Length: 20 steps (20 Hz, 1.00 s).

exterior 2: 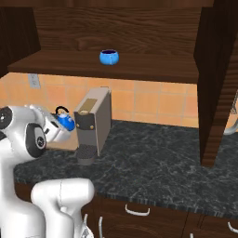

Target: Pick the kettle from the counter and place it on the tray. Then pick the mug from the cabinet and place it on the tray. Then close the cabinet doors.

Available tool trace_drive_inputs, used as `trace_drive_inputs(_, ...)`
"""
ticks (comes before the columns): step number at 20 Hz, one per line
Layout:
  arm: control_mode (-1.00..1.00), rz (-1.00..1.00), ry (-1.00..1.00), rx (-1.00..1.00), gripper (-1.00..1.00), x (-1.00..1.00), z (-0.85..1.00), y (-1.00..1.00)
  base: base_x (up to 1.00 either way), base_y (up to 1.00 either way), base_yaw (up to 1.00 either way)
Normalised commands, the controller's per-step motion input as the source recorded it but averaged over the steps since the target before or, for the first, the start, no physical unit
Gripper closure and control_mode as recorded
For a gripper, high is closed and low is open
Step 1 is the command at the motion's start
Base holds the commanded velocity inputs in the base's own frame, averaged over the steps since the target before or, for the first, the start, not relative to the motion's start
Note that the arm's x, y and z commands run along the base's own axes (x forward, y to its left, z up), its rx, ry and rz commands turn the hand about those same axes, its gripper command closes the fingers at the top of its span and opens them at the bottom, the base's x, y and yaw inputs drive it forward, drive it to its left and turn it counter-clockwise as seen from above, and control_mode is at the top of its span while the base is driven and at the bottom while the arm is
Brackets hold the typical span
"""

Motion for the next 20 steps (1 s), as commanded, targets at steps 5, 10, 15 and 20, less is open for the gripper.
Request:
trace_drive_inputs(5,-1.00,0.09,0.01,0.16,-1.00,0.00,0.17,-0.46,0.00,0.00,0.00)
trace_drive_inputs(10,-1.00,0.43,0.03,0.04,-1.00,0.01,0.62,-0.60,0.00,0.00,0.00)
trace_drive_inputs(15,-1.00,0.30,0.00,0.00,-1.00,0.20,0.99,-0.25,0.00,0.00,0.00)
trace_drive_inputs(20,-1.00,0.07,0.00,-0.03,-1.00,0.06,0.95,-0.08,0.00,0.00,0.00)
